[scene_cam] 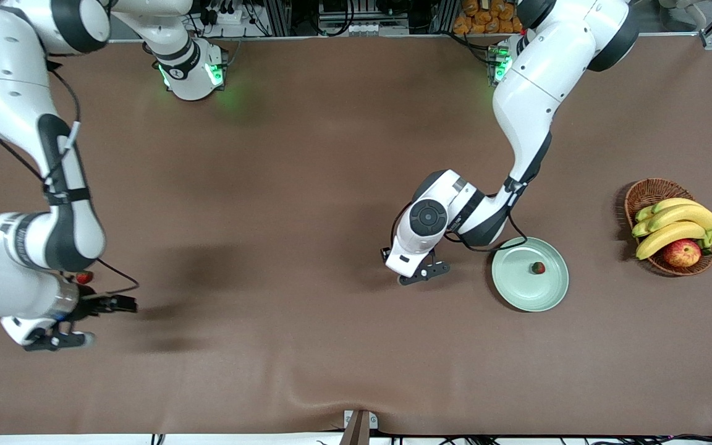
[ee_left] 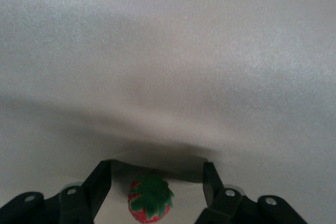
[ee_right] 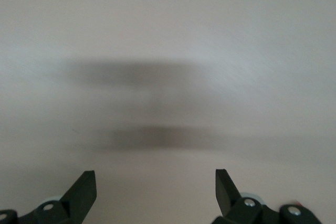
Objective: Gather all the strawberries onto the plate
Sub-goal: 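Grasp the second strawberry with the left gripper while the right gripper reaches, then drop the strawberry onto the plate with the left gripper while the right gripper grasps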
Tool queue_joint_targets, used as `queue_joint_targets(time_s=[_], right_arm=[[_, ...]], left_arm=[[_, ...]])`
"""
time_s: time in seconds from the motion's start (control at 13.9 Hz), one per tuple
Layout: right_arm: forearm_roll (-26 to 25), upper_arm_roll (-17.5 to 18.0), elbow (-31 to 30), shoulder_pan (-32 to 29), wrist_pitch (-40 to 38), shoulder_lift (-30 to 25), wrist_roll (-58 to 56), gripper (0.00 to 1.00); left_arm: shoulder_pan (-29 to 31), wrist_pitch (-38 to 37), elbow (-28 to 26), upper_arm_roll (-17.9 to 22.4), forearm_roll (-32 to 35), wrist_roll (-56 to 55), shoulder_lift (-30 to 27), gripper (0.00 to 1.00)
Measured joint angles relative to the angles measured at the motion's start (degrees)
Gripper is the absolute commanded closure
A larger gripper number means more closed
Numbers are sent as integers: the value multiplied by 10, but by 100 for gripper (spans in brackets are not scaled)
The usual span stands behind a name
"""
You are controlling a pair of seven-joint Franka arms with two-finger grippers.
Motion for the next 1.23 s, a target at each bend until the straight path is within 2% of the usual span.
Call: queue_joint_targets(time_s=[0.14,0.22,0.58,0.65,0.72,0.94,1.23], right_arm=[[-12,-1,-68,-26,15,-44,1,0],[-17,-4,-91,-40,17,-60,1,0],[-24,-40,-133,-88,47,-68,1,0],[-24,-46,-136,-90,60,-61,2,0],[-24,-50,-137,-91,69,-51,7,0],[-24,-51,-137,-91,87,-24,37,0],[-24,-48,-138,-88,113,-1,45,0]], left_arm=[[0,-1,0,1,0,0,0,48],[0,-1,0,1,0,-1,0,49],[-3,-6,-2,1,4,-18,-3,52],[-4,-6,-2,1,5,-20,-3,56],[-5,-7,-3,1,5,-20,-4,65],[-7,-13,-3,-2,5,-21,-6,100],[-3,-25,-3,-1,5,-21,-9,100]])
